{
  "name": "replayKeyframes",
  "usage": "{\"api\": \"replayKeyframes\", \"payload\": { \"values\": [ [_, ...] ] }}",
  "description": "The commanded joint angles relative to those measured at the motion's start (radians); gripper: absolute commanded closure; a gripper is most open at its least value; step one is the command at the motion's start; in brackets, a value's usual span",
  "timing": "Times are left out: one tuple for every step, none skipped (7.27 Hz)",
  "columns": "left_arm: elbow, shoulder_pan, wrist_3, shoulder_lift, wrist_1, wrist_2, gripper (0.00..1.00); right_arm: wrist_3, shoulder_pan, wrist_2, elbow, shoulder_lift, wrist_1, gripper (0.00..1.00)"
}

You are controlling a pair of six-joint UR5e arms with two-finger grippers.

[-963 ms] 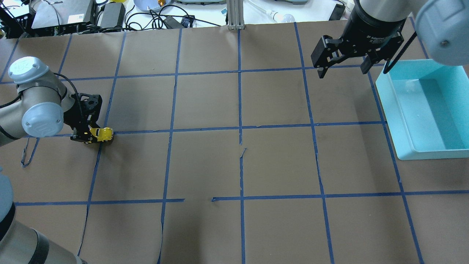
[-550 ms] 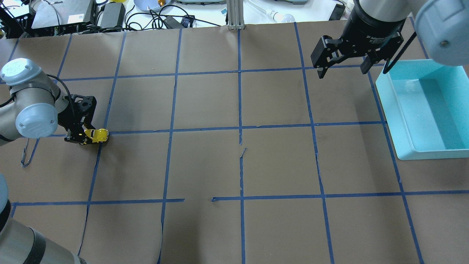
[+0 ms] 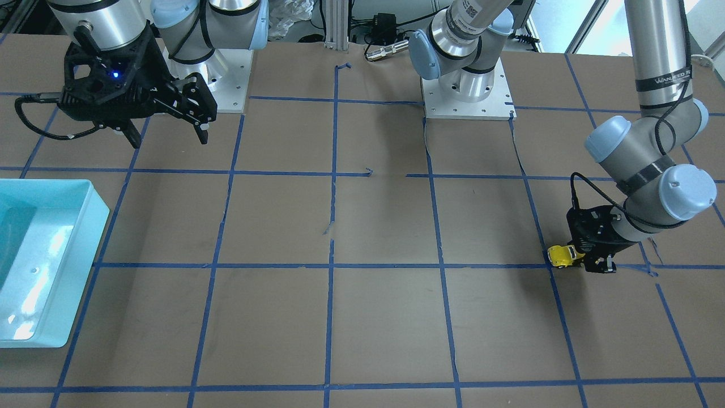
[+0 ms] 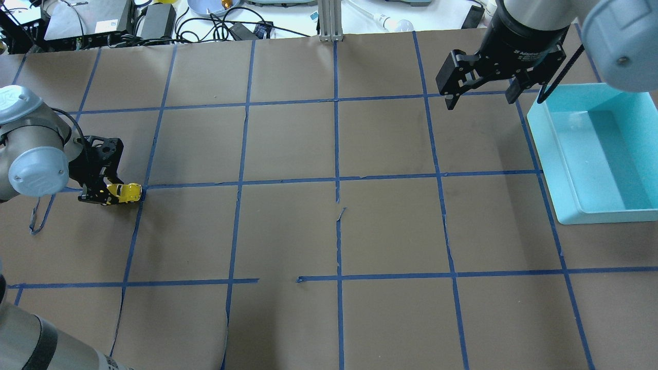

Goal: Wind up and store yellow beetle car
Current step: 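Open the left gripper to release the car rolling toward the bin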

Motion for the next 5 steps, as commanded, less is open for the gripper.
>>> {"api": "replayKeyframes", "payload": {
  "values": [
    [0.001,0.003,0.000,-0.001,0.002,0.005,0.00,0.001,0.000,0.000,0.000,-0.001,0.000,0.00],
    [0.001,0.003,-0.001,-0.001,0.011,0.008,0.00,-0.001,0.000,0.000,0.000,-0.001,0.000,0.00],
    [0.001,0.003,-0.001,-0.001,0.022,0.008,0.00,0.001,0.000,0.000,0.000,0.001,0.000,0.00],
    [0.001,0.003,-0.003,-0.001,0.027,0.008,0.00,0.001,0.000,0.000,0.000,-0.001,0.000,0.00],
    [0.001,0.003,-0.003,-0.001,0.027,0.010,0.00,0.001,0.000,0.000,0.000,-0.001,0.000,0.00]
  ]
}}
